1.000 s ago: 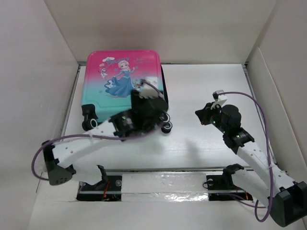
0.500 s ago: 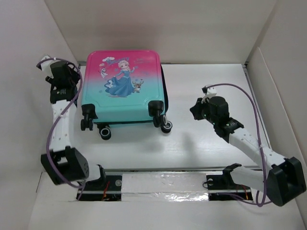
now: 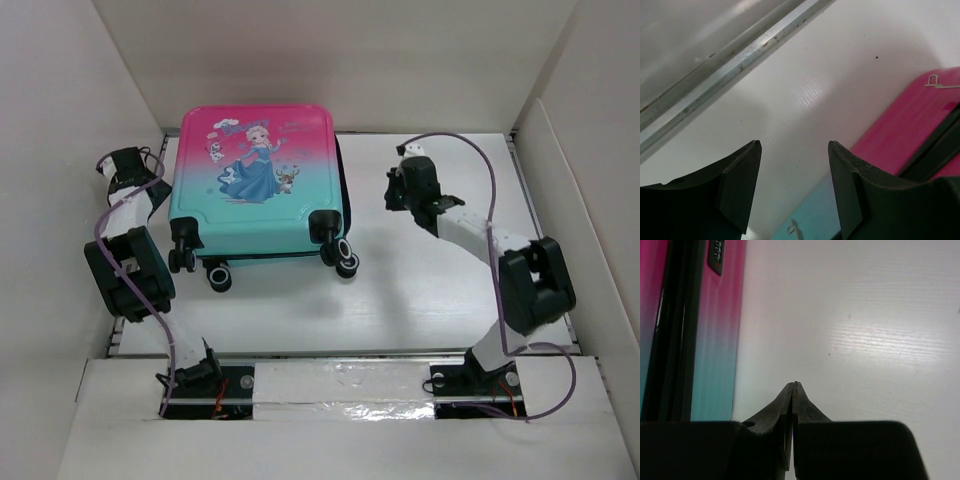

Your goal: Pack the luggage

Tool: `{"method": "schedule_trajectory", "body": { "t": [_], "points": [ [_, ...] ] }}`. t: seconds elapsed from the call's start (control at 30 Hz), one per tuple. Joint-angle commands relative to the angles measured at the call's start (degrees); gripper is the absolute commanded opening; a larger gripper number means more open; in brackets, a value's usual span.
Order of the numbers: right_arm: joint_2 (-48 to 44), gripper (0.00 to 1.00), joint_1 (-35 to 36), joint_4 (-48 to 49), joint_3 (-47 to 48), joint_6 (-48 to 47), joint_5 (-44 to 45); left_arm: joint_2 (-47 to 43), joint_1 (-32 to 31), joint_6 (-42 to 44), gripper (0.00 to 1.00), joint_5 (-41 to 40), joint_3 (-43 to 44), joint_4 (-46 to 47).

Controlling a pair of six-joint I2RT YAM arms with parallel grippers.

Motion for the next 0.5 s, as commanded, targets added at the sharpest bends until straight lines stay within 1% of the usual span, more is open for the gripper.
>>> {"method": "schedule_trajectory", "body": {
  "t": [0.0, 0.03, 0.07, 0.1, 0.13, 0.17, 0.2, 0.23, 0.27, 0.3, 0.33, 0.37, 0.4, 0.43, 0.47],
  "points": [
    [6.5, 0.06, -0.3, 0.4, 6.9, -1.2, -1.9, 0.2, -1.0, -1.2, 0.53, 4.1, -0.7, 1.7],
    [8.9, 0.06, -0.3, -1.1, 12.0, -1.2, -2.8, -0.4, -1.7, -1.9, 0.53, 4.8, -3.0, 2.4],
    [14.1, 0.06, -0.3, -2.7, 15.4, -1.1, -3.9, -1.4, -3.6, -4.1, 0.53, 6.4, -4.9, 3.5],
    [16.7, 0.07, -0.3, -4.8, 19.0, -1.2, -4.0, -2.4, -4.5, -5.8, 0.53, 8.5, -7.1, 6.9],
    [19.1, 0.07, 0.3, -8.3, 22.5, -1.2, -4.2, -5.6, -5.3, -7.5, 0.53, 9.9, -13.4, 9.6],
    [21.3, 0.08, 0.3, -9.5, 28.7, -1.3, -4.9, -7.3, -6.7, -11.1, 0.53, 12.3, -17.1, 12.3],
    [24.8, 0.09, 1.0, -10.2, 31.1, -1.4, -5.2, -8.9, -7.5, -12.7, 0.52, 13.3, -20.5, 17.9],
    [27.9, 0.14, 1.5, -12.2, 35.9, -1.8, -5.3, -12.2, -9.3, -15.3, 0.52, 13.9, -27.1, 22.5],
    [27.9, 0.15, 1.5, -13.3, 38.4, -1.8, -5.3, -13.8, -9.3, -15.3, 0.51, 13.8, -30.3, 22.6],
    [30.7, 0.15, 2.1, -14.9, 40.8, -2.5, -5.2, -15.3, -11.6, -17.0, 0.51, 13.2, -33.1, 26.3],
    [32.0, 0.16, 2.2, -17.2, 43.1, -2.9, -5.5, -18.4, -13.2, -17.7, 0.51, 12.5, -38.4, 28.2],
    [33.2, 0.17, 2.8, -18.0, 45.1, -3.3, -6.3, -20.0, -14.5, -18.1, 0.50, 10.9, -40.9, 29.6],
    [34.7, 0.17, 2.8, -18.3, 48.4, -3.9, -7.7, -23.0, -18.2, -19.5, 0.50, 10.0, -43.2, 32.3],
    [35.3, 0.18, 3.3, -18.2, 49.6, -4.1, -8.4, -24.2, -20.0, -20.2, 0.50, 9.2, -47.3, 33.6],
    [35.8, 0.19, 3.3, -18.2, 50.8, -4.1, -10.7, -25.7, -21.6, -20.8, 0.50, 8.0, -49.1, 35.5]
  ]
}}
